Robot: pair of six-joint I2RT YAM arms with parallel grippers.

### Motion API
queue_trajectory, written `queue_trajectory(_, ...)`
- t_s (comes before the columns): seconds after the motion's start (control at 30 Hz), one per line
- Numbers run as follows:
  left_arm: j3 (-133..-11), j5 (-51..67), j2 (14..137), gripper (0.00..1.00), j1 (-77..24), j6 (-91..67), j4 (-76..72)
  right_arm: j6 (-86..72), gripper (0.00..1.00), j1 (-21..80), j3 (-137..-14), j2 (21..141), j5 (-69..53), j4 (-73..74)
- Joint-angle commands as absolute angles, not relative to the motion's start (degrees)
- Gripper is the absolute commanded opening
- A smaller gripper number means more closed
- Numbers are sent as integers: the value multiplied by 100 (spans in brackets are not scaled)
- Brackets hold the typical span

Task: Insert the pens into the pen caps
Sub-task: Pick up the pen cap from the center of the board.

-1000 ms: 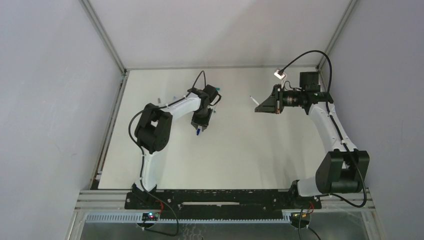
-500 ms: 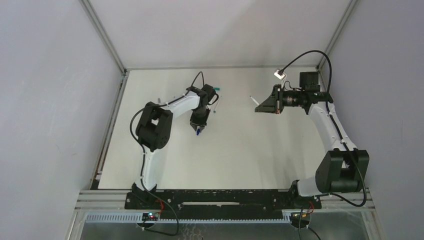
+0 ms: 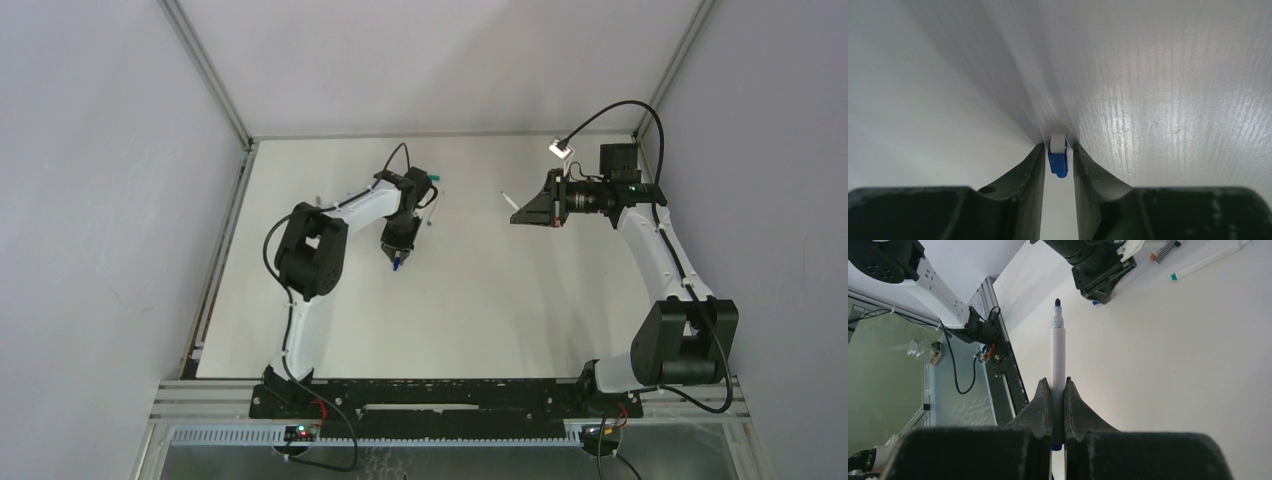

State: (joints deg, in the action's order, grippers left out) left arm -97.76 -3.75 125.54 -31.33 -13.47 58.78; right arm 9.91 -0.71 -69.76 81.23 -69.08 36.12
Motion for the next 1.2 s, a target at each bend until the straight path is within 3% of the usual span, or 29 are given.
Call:
queue_trajectory(0.0, -10046, -255, 12637, 31, -3089, -1222, 5948, 966, 0, -90, -6970, 8123, -7022, 3478)
queue_trajectory(0.17, -10027, -230, 12648, 27, -3072, -1213, 5968, 964, 0, -92, -6970, 8108, -7022, 3480)
queue_trajectory(0.43, -9911, -265, 12377, 0, -3059, -1271, 5831, 958, 0, -75, -6971, 8095, -7024, 3474)
queue_trajectory(0.67, -9291, -55, 11243, 0, -3058, -1425, 5123, 1223, 0, -29, -7252, 8119, -6994, 3995)
queue_trajectory(0.93, -7946, 896, 8670, 0, -3111, -1690, 2944, 3209, 0, 131, -8599, 7833, -6498, 5452)
queue_trajectory(1.07, -7500, 1372, 7467, 0, -3120, -1897, 1764, 3431, 0, 244, -9132, 7569, -6389, 5374)
queue_trajectory(1.17, -6955, 1570, 6571, 0, -3120, -2157, 458, 3430, 0, 485, -8859, 7044, -6335, 4496)
